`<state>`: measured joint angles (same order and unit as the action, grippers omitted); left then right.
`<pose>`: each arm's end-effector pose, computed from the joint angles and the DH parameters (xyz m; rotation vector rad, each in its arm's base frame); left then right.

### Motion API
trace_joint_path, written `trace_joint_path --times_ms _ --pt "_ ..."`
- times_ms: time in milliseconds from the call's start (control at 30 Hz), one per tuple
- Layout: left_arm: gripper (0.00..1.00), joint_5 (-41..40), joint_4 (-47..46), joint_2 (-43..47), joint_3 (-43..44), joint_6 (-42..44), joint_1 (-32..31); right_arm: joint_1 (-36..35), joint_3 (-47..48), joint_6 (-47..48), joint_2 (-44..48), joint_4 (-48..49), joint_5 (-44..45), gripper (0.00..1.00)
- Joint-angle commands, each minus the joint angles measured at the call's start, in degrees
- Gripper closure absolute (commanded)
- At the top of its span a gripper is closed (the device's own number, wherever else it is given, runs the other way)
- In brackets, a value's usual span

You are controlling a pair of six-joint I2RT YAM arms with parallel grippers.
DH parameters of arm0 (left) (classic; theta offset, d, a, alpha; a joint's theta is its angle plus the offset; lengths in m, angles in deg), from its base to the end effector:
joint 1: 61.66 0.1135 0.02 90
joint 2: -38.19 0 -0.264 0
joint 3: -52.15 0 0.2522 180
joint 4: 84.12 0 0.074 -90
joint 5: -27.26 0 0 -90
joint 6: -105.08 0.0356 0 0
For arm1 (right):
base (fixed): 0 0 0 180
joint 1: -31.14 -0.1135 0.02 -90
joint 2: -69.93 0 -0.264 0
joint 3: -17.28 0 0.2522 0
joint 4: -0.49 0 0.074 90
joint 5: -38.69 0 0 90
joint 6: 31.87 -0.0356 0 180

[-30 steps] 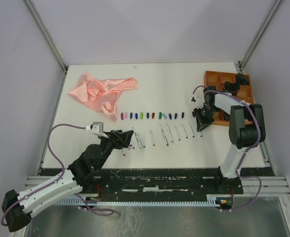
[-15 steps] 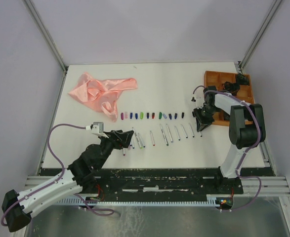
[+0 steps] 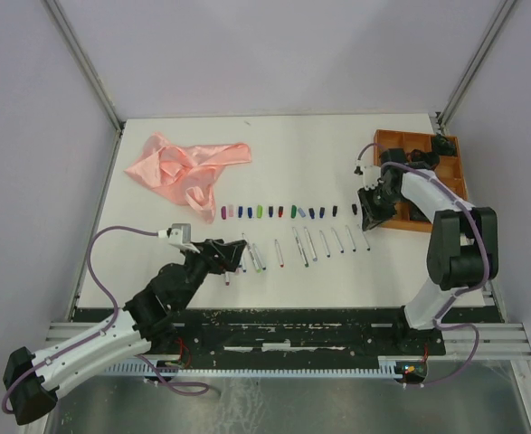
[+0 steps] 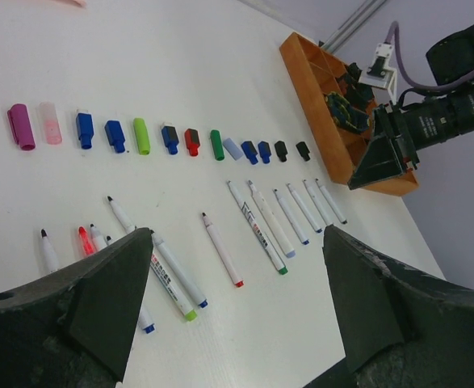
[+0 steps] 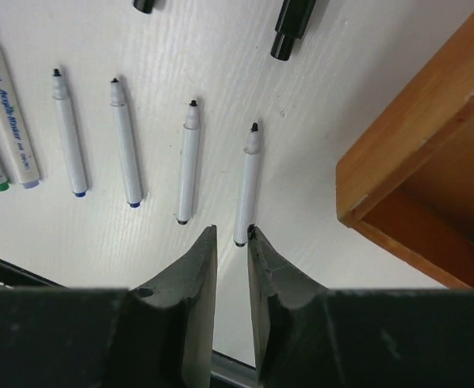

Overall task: Open the pen caps
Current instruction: Reset both arms

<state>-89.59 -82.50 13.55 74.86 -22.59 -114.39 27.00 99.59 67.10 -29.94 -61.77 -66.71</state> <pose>0.0962 -0.0998 0.2085 -0.1508 1.6845 -0.8230 0.3233 0.0329 0.1909 -0.3694 2.9059 0.3847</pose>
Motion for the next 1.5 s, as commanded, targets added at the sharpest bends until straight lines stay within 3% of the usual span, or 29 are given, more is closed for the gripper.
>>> trace_joint_path --times_ms 0,200,333,433,533,567,600,867,1000,1167,1467 --pt "0.06 -0.59 -0.55 -0.75 4.15 3.71 -0.04 -0.21 0.50 1.75 8.46 1.16 -2.50 0.72" --pt "0.01 0.93 -1.51 -6.61 10.82 10.88 0.51 3.43 -0.26 2.93 19.91 2.95 -5.54 0.72" --pt "0.01 6.01 0.51 -13.76 18.57 14.13 4.94 7.39 -0.15 4.28 27.40 4.94 -6.33 0.68" --pt "0.01 17.15 3.86 -18.92 25.61 13.87 13.35 8.76 0.84 5.43 32.38 8.03 -3.19 0.46" --pt "0.01 24.61 7.14 -22.95 32.77 11.61 20.24 9.94 4.25 5.64 35.92 10.35 -0.22 0.11" --pt "0.01 26.44 8.32 -24.30 35.28 11.23 21.65 10.25 5.74 5.28 36.72 10.83 1.02 0.03" --pt "0.01 27.35 10.27 -25.57 38.12 11.13 22.49 10.51 7.52 4.78 37.32 11.17 1.85 0.01" --pt "0.01 27.54 30.71 -34.85 69.29 18.64 23.11 11.08 29.49 -2.71 36.38 4.88 7.19 0.01" --pt "0.01 27.38 36.20 -36.87 80.86 20.95 23.11 11.06 38.11 -2.40 36.46 2.23 4.22 0.01" --pt "0.01 29.89 38.81 -36.88 88.46 21.44 23.11 11.04 48.42 -6.78 34.30 -0.98 4.96 0.01" --pt "0.01 29.72 40.83 -34.85 92.88 23.04 23.11 11.02 55.49 -12.55 32.84 -4.63 7.24 0.01"
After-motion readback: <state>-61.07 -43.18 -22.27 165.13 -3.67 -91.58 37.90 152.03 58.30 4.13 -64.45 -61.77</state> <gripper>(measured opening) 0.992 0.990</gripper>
